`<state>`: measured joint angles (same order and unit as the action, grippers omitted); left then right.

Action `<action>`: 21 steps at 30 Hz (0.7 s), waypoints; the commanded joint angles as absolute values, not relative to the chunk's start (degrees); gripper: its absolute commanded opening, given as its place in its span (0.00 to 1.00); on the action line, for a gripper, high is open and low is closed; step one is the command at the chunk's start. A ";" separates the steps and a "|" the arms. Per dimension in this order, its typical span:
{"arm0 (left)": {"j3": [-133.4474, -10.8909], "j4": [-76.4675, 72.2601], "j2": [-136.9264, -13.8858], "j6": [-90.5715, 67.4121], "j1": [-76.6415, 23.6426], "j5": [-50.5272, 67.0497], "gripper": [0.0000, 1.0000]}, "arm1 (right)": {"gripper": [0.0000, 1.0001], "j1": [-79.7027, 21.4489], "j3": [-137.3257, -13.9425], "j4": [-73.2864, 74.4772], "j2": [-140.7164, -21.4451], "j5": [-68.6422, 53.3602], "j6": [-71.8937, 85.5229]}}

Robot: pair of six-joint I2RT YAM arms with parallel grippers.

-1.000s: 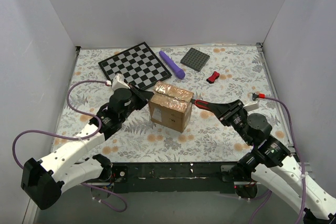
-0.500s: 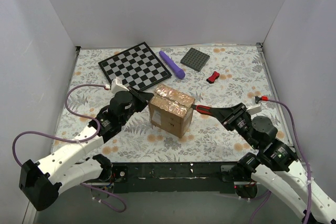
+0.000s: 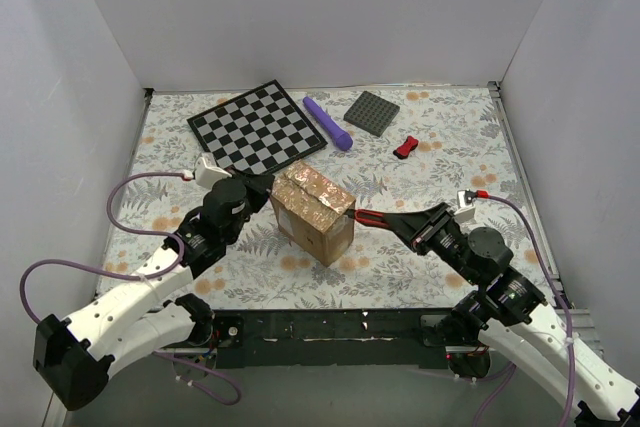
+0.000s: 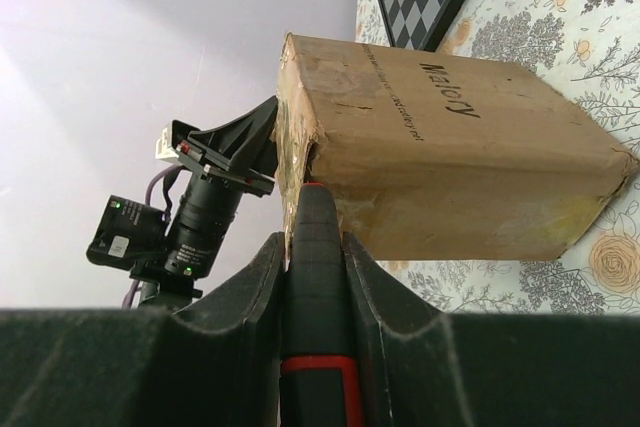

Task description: Unpack the express box

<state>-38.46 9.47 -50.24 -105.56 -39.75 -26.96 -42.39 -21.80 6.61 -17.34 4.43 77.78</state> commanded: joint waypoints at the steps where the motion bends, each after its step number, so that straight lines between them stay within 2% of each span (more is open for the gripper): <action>1: -37.09 11.25 -48.34 -106.17 -40.78 -27.07 0.00 | 0.01 -43.77 -25.21 8.69 -17.75 -0.27 74.63; 13: -36.91 11.60 -48.08 -106.52 -40.78 -27.51 0.00 | 0.01 -43.77 -35.06 14.85 -22.76 -3.25 69.61; 21: -37.09 10.99 -49.74 -107.22 -40.78 -26.37 0.00 | 0.01 -43.77 -31.38 13.02 -23.02 -7.02 70.22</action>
<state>-37.21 10.04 -48.64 -106.83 -39.99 -27.88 -43.16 -32.21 16.95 -22.70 -1.39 70.37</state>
